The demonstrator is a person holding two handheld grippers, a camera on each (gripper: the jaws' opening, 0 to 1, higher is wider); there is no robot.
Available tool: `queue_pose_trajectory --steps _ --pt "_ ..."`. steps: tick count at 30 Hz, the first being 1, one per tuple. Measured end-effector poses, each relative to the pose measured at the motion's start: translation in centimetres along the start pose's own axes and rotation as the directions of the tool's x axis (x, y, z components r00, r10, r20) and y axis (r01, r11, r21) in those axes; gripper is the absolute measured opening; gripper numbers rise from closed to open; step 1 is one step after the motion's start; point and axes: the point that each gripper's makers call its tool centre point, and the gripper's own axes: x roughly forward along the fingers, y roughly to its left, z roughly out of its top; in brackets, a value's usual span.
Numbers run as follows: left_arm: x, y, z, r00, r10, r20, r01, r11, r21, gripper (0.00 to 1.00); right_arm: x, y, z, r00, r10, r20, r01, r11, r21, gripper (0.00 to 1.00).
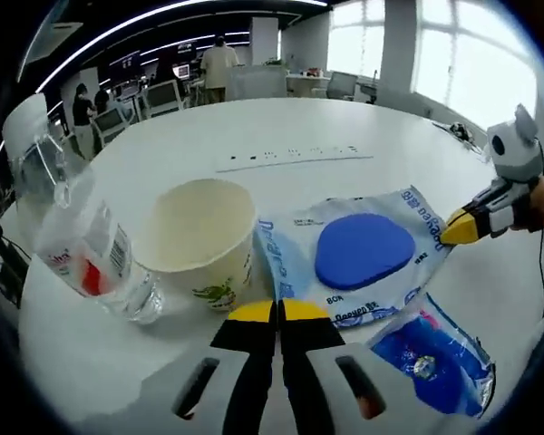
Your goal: Arrange the tabletop items into an orderly group along one side of the table until the central work area is clear of visible clutter.
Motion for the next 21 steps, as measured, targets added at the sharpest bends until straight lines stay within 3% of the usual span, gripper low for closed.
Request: queue_pose_trajectory --steps 4,9,11,12,13,15,17,19,21 --pt "0.3 0.0 0.1 0.999 -0.007 0.038 0.012 0.993 -0.117 0.0 0.4 -0.9 -0.1 1.0 0.012 0.005 -0.012 1.0 0.012 0.0" --pt "0.4 0.0 -0.1 0.999 0.004 0.049 0.003 0.991 -0.137 0.0 0.7 -1.4 0.0 1.0 0.019 0.004 -0.019 0.999 0.043 0.0" --pt "0.5 0.1 0.0 0.997 -0.001 0.08 0.021 0.967 -0.252 0.0 0.7 -1.7 0.1 0.999 0.024 0.038 -0.03 0.981 0.191 0.0" --pt "0.4 0.2 0.0 0.995 0.0 0.101 0.036 0.936 -0.35 0.0 0.6 -1.7 0.1 0.999 0.033 0.043 -0.042 0.969 0.242 0.0" --pt "0.4 0.2 -0.1 0.993 0.0 0.114 0.044 0.923 -0.381 0.0 0.5 -1.5 -0.2 0.998 0.045 0.034 -0.052 0.957 0.287 0.0" --pt "0.3 0.1 -0.3 0.991 0.008 0.134 0.039 0.938 -0.345 0.0 0.6 -1.7 0.0 0.999 0.032 0.034 -0.038 0.98 0.193 0.0" --pt "0.3 -0.2 -0.3 0.989 0.026 0.143 0.025 0.94 -0.342 0.0 0.7 -1.8 0.1 1.0 0.014 0.021 -0.016 0.995 0.094 0.0" --pt "0.1 -0.3 -0.2 0.987 0.044 0.157 0.013 0.938 -0.347 0.0 0.7 -1.5 0.1 1.0 0.007 0.007 -0.008 0.997 0.072 0.0" --pt "0.1 -0.2 -0.1 0.986 0.052 0.16 0.007 0.938 -0.347 0.0 0.6 -1.6 0.1 1.0 0.011 0.012 -0.012 0.995 0.101 0.0"
